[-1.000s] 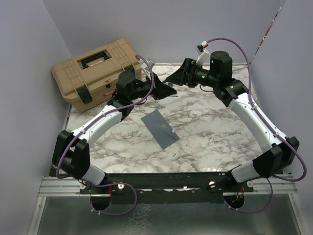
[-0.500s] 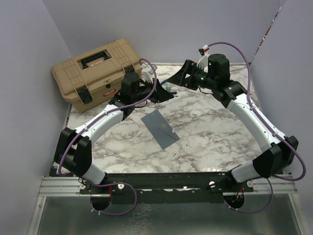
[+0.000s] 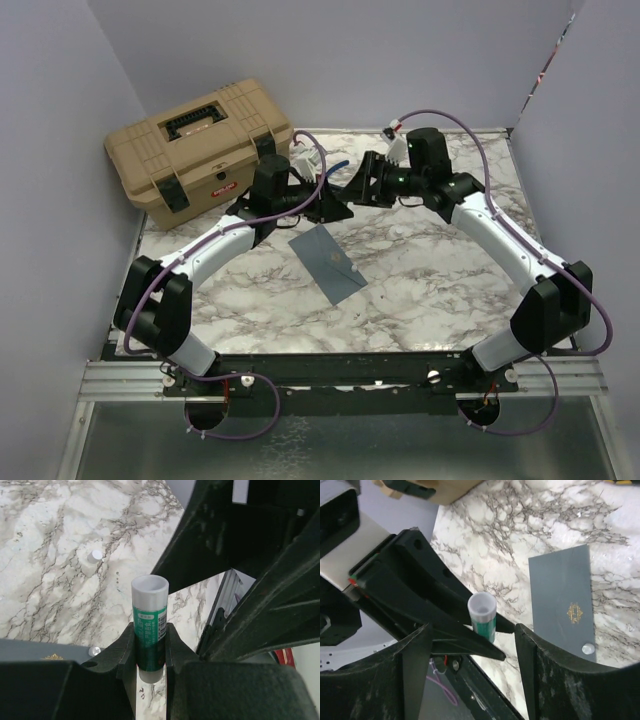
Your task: Place the letter into the envelope and seal it
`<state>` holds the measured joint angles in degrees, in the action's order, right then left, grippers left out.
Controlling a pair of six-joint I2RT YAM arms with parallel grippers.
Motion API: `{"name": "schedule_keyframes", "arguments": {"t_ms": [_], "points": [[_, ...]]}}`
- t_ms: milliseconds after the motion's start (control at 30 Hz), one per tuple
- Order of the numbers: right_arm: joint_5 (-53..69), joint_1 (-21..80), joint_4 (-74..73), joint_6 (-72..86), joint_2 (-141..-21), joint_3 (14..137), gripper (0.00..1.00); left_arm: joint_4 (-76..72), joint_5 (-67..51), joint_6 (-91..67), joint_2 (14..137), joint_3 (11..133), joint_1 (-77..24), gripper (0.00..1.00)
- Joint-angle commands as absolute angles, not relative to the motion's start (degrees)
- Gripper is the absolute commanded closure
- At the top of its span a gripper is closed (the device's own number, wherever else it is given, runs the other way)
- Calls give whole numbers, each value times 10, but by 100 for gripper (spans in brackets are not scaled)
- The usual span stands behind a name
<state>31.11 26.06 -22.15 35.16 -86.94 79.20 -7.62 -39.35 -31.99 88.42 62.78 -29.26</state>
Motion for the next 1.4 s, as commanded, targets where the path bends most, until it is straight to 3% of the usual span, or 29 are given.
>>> {"name": "schedule_keyframes", "arguments": {"t_ms": [0,200,333,567,633,733,800,900,1000,1100,1200,1367], "points": [[351,266,-217,345,-885,785,34,-91,-469,-268,871,610,-293,100],[340,266,-222,352,-884,785,61,-94,-492,-246,862,599,-293,100],[337,266,-233,352,-887,786,64,-99,-489,-239,859,594,-293,100],[368,274,-278,321,-919,812,59,-104,-487,-232,859,597,-293,100],[379,278,-281,315,-923,813,65,-105,-481,-232,860,599,-293,98],[377,279,-280,314,-918,808,83,-94,-461,-232,859,599,-293,87],[357,279,-274,312,-907,799,93,-82,-436,-233,857,595,-293,66],[290,279,-241,305,-879,766,100,-72,-409,-237,847,575,-291,46],[198,279,-204,290,-844,715,100,-72,-389,-247,830,541,-291,39],[133,280,-131,275,-803,639,100,-82,-386,-259,814,506,-290,39],[74,294,-89,249,-785,585,100,-104,-384,-281,808,476,-289,47],[5,346,-49,203,-790,532,100,-150,-315,-357,843,444,-289,77]]}}
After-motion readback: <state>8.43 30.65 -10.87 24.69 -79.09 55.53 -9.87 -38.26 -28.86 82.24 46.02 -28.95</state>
